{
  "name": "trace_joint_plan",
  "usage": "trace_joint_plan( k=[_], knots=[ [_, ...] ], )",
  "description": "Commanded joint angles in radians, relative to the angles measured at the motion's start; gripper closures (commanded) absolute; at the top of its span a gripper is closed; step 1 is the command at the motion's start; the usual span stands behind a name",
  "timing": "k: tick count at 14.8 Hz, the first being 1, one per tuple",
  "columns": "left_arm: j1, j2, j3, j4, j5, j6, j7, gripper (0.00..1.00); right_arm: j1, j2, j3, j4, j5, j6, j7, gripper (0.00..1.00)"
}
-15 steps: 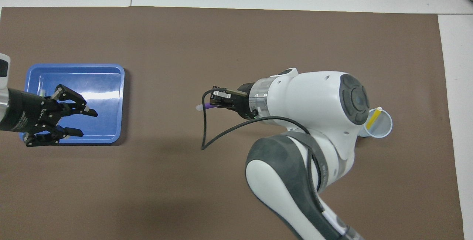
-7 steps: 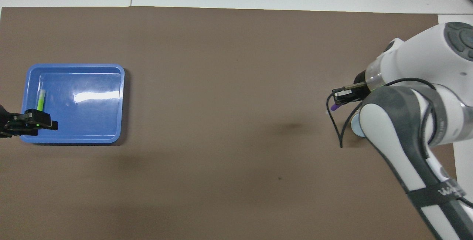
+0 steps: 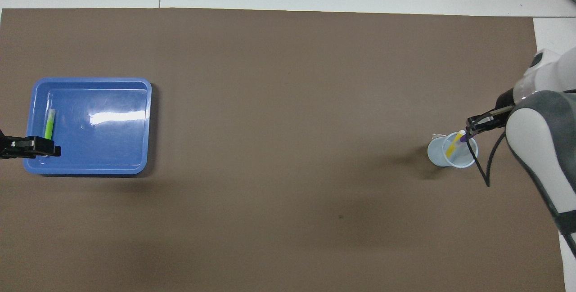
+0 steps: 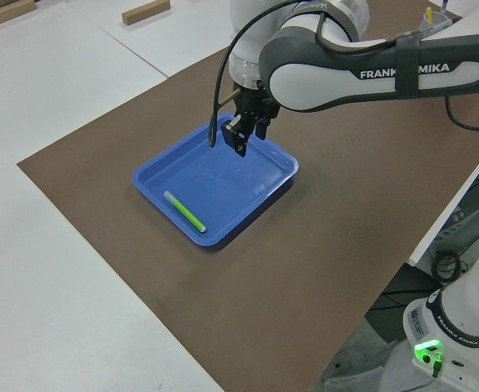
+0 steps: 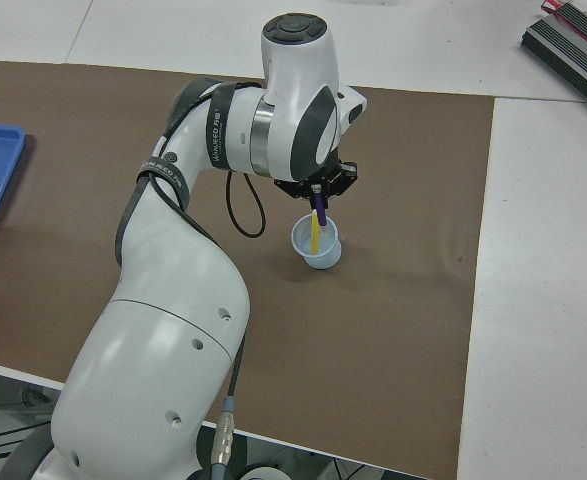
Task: Transfer and insert pens with both arms
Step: 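Lower the purple pen into the white cup with the right gripper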
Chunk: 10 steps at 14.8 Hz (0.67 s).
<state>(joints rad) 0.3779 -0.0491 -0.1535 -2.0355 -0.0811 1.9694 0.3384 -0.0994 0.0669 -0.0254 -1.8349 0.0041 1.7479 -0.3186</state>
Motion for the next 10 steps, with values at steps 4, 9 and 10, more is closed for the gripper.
trace_joint_plan(
  k=[4, 9, 10],
  knots=[
    [0.033, 0.113, -0.008, -0.002, 0.086, 0.173, 0.099, 0.39, -0.011, -0.056, 0.019, -0.115, -0.026, 0.101, 0.045, 1.00],
    [0.059, 0.213, -0.008, 0.006, 0.139, 0.296, 0.162, 0.39, -0.002, -0.047, 0.022, -0.136, -0.021, 0.182, 0.088, 1.00],
    [0.059, 0.236, -0.008, 0.008, 0.147, 0.325, 0.165, 0.39, -0.003, -0.050, 0.022, -0.171, -0.013, 0.229, 0.088, 1.00]
  ],
)
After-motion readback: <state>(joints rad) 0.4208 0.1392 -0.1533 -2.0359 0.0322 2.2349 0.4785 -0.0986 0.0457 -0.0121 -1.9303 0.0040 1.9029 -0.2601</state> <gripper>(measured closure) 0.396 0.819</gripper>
